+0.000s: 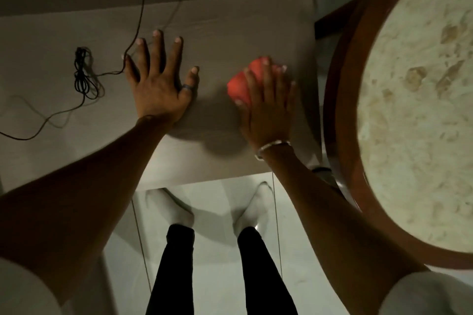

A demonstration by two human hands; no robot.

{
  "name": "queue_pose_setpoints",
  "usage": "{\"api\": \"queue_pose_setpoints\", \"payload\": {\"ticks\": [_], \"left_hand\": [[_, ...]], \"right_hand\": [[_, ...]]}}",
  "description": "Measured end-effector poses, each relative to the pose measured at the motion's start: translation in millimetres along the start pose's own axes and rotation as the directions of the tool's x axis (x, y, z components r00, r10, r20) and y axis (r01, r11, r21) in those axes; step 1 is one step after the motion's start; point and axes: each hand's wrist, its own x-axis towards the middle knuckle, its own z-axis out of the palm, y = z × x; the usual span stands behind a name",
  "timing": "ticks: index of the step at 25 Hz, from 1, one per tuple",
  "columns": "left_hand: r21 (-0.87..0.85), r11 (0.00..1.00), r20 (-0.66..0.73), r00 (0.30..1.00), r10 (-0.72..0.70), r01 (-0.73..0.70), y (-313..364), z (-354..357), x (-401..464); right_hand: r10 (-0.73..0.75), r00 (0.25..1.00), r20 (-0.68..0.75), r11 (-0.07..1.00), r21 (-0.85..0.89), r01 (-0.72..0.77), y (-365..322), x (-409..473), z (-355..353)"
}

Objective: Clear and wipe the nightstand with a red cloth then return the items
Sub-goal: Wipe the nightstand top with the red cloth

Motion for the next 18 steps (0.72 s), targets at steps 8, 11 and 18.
{"api": "queue_pose_setpoints", "payload": {"ticks": [8,11,18], "left_hand": [[0.026,0.998,0.01,0.999,0.048,-0.049,-17.6,3.2,-33.2],[0.052,0.996,0.038,0.996,0.075,-0.077,-59.9,0.4,-70.9],[-0.002,0.989,0.023,0.989,-0.147,0.147,-117.4,-8.2,-108.6]], "right_hand": [[-0.032,0.999,0.004,0.997,0.064,0.031,11.8,-88.5,5.7],[-0.526,0.846,0.088,0.849,0.104,0.518,-32.5,-94.3,9.7],[-0.675,0.717,0.174,0.736,0.095,0.67,-84.3,-18.4,15.6]]}}
